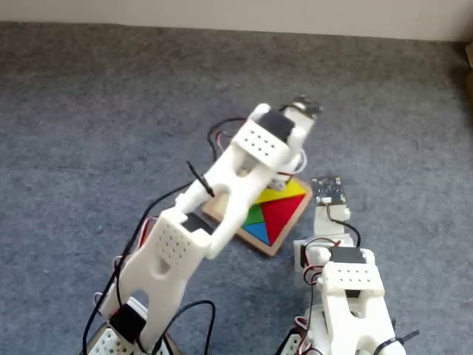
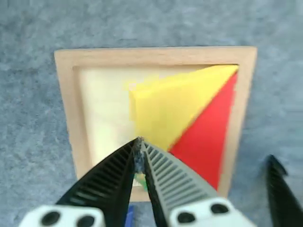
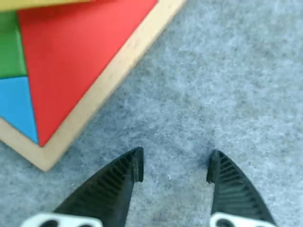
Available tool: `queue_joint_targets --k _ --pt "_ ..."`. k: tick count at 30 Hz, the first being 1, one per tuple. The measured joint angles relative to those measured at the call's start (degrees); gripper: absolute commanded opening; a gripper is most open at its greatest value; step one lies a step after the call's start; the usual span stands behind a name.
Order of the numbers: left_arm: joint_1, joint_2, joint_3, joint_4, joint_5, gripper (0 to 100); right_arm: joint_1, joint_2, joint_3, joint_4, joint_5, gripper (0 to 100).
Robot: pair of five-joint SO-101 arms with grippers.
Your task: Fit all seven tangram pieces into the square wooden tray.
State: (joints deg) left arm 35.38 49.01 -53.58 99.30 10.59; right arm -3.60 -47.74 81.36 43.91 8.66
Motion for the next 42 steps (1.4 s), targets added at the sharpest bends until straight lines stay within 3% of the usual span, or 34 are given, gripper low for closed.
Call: queue_joint_targets --k 12,19,24,38,42 --pt "3.43 -3.08 0.00 0.26 1.85 0 3.60 -0.09 0.00 -0.18 -0.09 21.7" --pt "-7.30 -3.08 -1.05 0.26 1.14 0 4.40 -0.09 0.00 -0.35 0.00 21.7" --pt "-12.22 -3.08 -1.05 0.26 -0.35 0 10.02 -0.09 0.00 -0.62 0.00 21.7" --pt "-12.40 9.67 -2.20 -6.15 -0.35 0 17.14 0.44 0.00 -3.34 -4.40 21.7" --pt "-9.67 10.20 -2.55 -6.15 -0.35 0 17.41 0.44 0.00 -3.69 -5.27 21.7"
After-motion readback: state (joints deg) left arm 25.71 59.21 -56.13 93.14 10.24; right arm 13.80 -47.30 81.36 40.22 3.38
